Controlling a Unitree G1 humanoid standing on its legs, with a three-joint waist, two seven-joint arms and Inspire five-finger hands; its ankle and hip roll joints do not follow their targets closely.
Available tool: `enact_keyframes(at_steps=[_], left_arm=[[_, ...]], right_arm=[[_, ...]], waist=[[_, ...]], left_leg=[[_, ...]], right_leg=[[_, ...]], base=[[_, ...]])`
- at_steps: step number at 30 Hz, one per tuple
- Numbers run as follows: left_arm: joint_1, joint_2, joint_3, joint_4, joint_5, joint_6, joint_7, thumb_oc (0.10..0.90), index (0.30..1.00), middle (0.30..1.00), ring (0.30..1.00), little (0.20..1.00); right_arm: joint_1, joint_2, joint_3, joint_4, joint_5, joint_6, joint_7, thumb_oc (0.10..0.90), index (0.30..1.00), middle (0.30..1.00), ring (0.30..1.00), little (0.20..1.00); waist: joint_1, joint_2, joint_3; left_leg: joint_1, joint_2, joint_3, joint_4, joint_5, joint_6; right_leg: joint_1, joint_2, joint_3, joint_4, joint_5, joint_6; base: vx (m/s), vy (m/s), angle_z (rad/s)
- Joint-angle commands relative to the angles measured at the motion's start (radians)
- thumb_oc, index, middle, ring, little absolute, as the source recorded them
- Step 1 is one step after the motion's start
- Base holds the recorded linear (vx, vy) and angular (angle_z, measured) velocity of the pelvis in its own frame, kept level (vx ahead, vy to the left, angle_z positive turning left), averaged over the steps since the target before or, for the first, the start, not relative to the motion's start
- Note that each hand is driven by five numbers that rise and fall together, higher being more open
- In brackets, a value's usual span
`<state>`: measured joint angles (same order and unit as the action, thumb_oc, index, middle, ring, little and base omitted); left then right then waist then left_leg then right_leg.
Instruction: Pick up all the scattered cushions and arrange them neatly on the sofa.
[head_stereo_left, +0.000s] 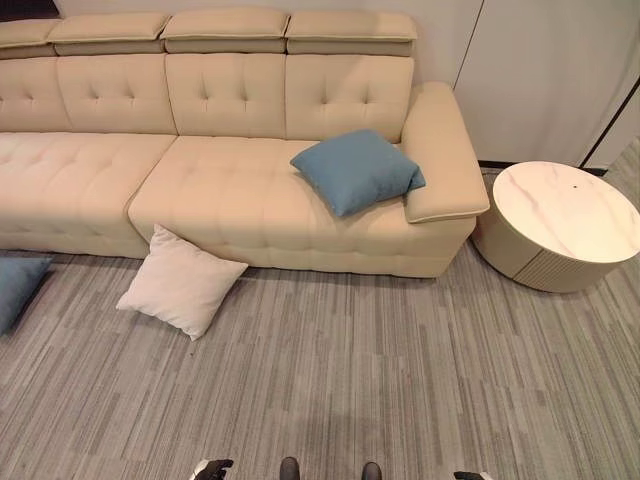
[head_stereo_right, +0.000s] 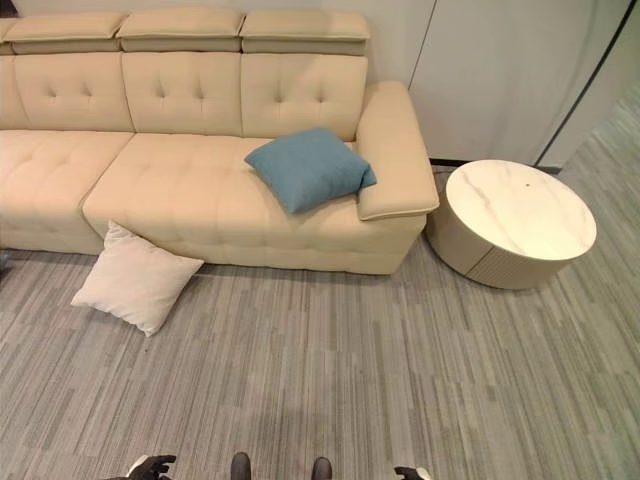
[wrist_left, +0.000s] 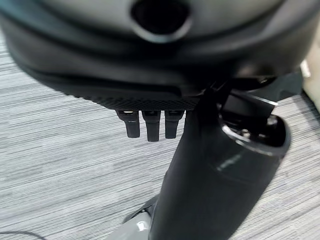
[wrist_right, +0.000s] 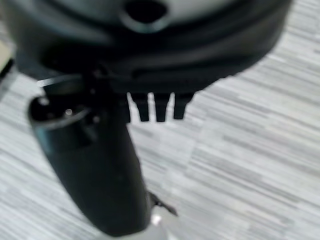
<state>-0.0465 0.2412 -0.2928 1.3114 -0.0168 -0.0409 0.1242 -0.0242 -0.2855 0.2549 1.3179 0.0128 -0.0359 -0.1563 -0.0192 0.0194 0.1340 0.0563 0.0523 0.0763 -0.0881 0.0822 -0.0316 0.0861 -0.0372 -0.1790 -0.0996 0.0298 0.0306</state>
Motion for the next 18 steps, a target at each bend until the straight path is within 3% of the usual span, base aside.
enact_keyframes(at_steps=[1, 18], left_arm=[[-0.042, -0.013, 0.025, 0.020, -0.003, -0.028, 0.007, 0.800, 0.900, 0.900, 0.900, 0.900], [-0.031, -0.019, 0.038, 0.023, -0.025, -0.025, -0.001, 0.800, 0.900, 0.900, 0.900, 0.900]], right_arm=[[-0.032, -0.003, 0.002, 0.021, 0.026, -0.005, -0.023, 0.800, 0.900, 0.900, 0.900, 0.900], [-0.015, 0.008, -0.014, 0.021, 0.053, -0.007, -0.015, 0.800, 0.900, 0.900, 0.900, 0.900]], waist=[[-0.005, -0.054, -0.026], [-0.014, -0.055, -0.040]], left_leg=[[0.005, -0.036, -0.011, 0.001, -0.108, -0.001], [0.045, -0.029, -0.012, 0.001, -0.121, 0.002]], right_leg=[[0.003, -0.012, 0.021, 0.012, -0.069, 0.045], [0.038, 0.001, 0.044, 0.012, -0.088, 0.033]], base=[[0.01, -0.004, -0.03], [0.01, -0.019, -0.07]])
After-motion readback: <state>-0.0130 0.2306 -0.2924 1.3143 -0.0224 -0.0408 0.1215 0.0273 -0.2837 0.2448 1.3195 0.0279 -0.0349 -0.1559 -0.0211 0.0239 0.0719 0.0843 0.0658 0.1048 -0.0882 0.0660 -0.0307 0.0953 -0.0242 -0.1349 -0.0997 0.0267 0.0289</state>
